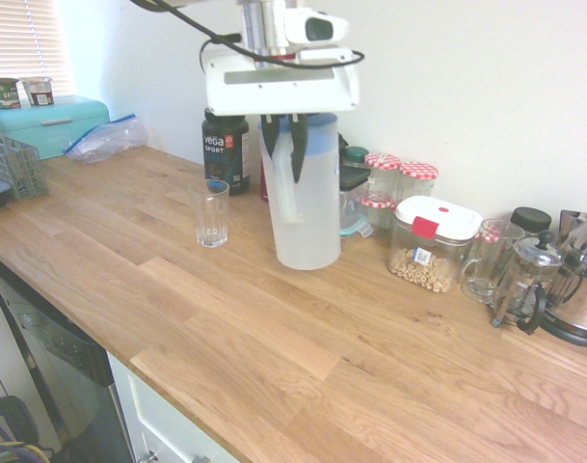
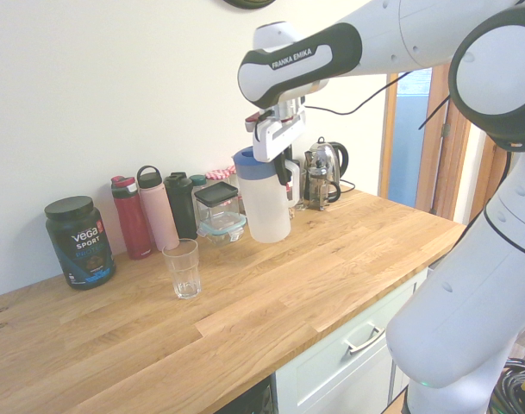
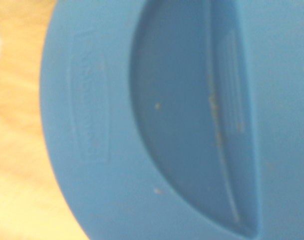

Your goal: Pour me some water

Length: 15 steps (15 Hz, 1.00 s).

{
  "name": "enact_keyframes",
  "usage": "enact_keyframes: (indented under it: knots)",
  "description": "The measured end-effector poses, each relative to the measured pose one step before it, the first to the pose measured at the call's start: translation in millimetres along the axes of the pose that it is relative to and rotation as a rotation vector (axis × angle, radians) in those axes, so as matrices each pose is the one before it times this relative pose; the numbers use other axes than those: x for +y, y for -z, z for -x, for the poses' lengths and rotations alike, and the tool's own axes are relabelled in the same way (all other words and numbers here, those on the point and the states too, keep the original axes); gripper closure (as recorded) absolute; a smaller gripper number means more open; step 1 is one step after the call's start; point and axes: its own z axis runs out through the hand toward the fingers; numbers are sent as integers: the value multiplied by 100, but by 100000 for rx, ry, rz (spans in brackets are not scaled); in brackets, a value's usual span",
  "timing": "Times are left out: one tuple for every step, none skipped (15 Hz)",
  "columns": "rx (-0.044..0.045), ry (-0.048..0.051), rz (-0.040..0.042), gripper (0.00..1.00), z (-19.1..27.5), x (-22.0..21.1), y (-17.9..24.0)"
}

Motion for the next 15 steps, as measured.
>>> enact_keyframes:
  knots:
    - [-169,-5887,-1882,100,-418,957,-933]
    - [29,-5792,-1795,100,-448,657,-645]
    - [121,-5756,-1735,100,-312,261,-396]
    - [327,-5674,-1619,100,-259,146,-184]
    - [462,-5673,-1270,100,-273,291,-70]
    - [62,-3803,-122,100,-213,368,-87]
    - [-881,-1410,700,100,-89,426,-299]
    - [-1817,-399,1227,100,-21,568,-476]
    - [-1716,1030,1022,100,-90,580,-435]
    - [-1453,2137,689,100,-179,645,-358]
    - [-1247,2539,519,100,-232,664,-347]
    - [-886,2391,335,100,-190,424,-261]
    - [-452,1899,287,100,-167,252,-242]
    - [-524,1722,383,100,-82,59,-309]
    - [-567,1135,518,100,-62,-27,-344]
